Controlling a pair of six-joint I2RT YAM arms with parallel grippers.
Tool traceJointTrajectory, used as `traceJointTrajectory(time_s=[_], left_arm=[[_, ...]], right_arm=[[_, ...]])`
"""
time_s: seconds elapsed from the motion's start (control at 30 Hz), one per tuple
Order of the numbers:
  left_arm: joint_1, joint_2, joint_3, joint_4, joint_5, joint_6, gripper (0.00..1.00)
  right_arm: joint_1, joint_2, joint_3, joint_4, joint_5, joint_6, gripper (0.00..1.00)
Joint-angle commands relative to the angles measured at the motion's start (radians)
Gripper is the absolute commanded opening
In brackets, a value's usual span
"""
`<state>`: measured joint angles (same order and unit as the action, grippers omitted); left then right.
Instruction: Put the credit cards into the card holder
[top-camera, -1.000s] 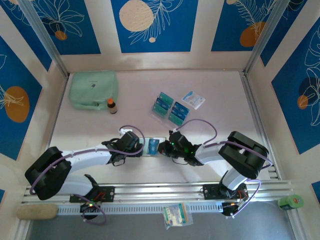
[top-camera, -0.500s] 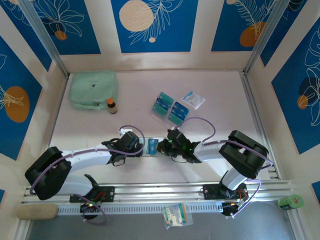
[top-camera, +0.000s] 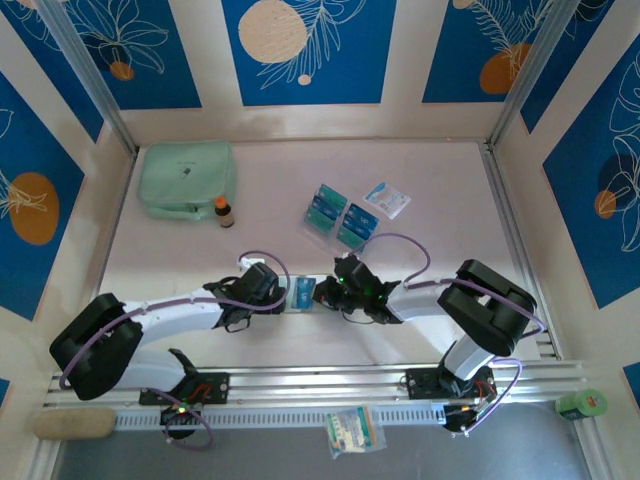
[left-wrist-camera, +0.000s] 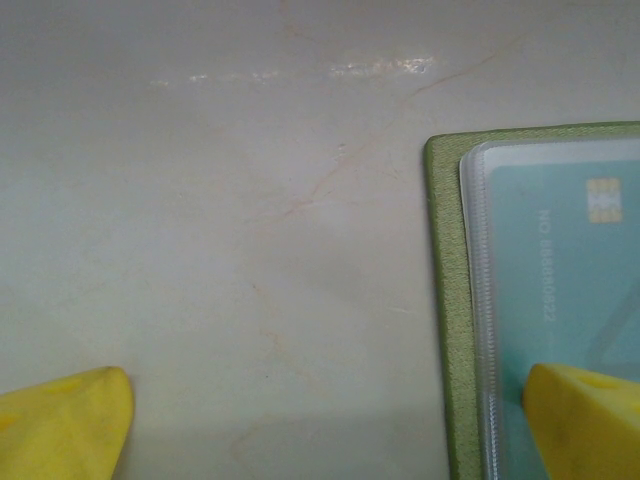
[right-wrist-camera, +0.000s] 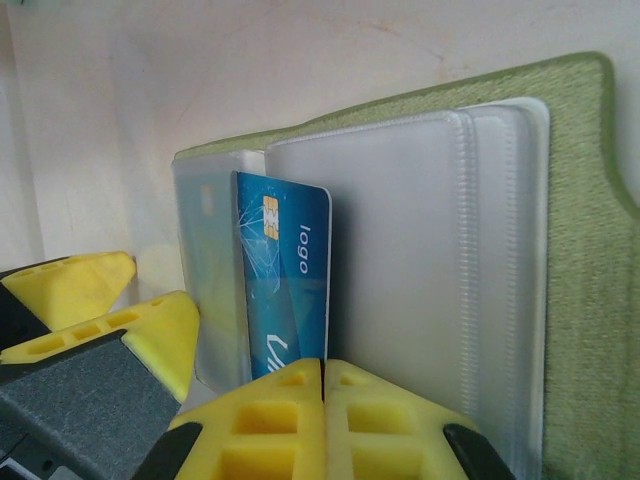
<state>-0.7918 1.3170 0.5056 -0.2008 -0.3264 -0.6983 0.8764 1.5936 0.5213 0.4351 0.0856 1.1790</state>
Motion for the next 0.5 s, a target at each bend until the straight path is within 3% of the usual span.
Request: traceJointTrajectory(time_s=[0.0, 0.47], left_arm=[[0.008, 0.004, -0.019, -0.009, 0.005, 0.005, 1.00], [0.008, -0.013, -0.008, -0.016, 0.005, 0.004, 1.00]], right_arm=[[-0.005, -0.015, 0.015, -0.066, -0.007, -0.020, 0.00], [-0.017, 0.105, 0.129, -0.113, -0.114, -0.079, 0.00]])
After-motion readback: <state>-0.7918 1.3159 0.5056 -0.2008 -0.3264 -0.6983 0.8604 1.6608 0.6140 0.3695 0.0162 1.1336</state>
